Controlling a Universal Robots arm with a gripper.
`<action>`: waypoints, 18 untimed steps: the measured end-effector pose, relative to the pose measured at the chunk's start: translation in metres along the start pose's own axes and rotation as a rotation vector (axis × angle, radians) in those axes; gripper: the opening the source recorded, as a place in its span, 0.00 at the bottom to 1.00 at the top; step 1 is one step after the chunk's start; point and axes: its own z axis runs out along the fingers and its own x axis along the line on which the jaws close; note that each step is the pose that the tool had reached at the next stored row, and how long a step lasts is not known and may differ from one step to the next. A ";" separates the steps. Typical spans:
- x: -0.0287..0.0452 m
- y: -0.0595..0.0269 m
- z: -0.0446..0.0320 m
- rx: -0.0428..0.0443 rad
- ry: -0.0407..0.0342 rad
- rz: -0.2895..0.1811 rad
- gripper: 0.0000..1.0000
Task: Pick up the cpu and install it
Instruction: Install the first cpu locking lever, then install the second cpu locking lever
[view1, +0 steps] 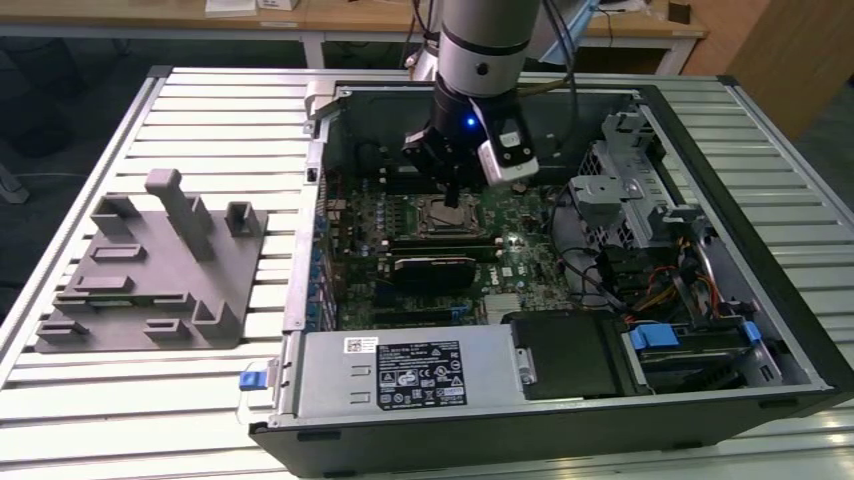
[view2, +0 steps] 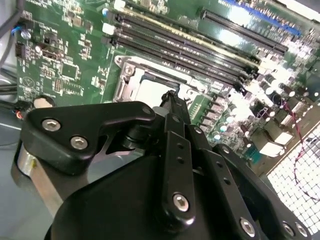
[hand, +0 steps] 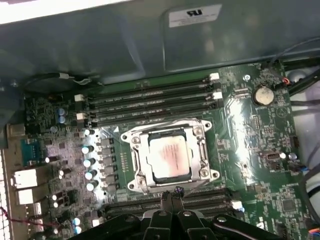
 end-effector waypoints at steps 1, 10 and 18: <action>0.0005 0.0019 0.0006 0.0002 0.0000 0.000 0.11; 0.0022 0.0145 0.0080 0.0023 -0.0005 0.000 0.11; 0.0023 0.0152 0.0088 0.0025 -0.0004 0.000 0.11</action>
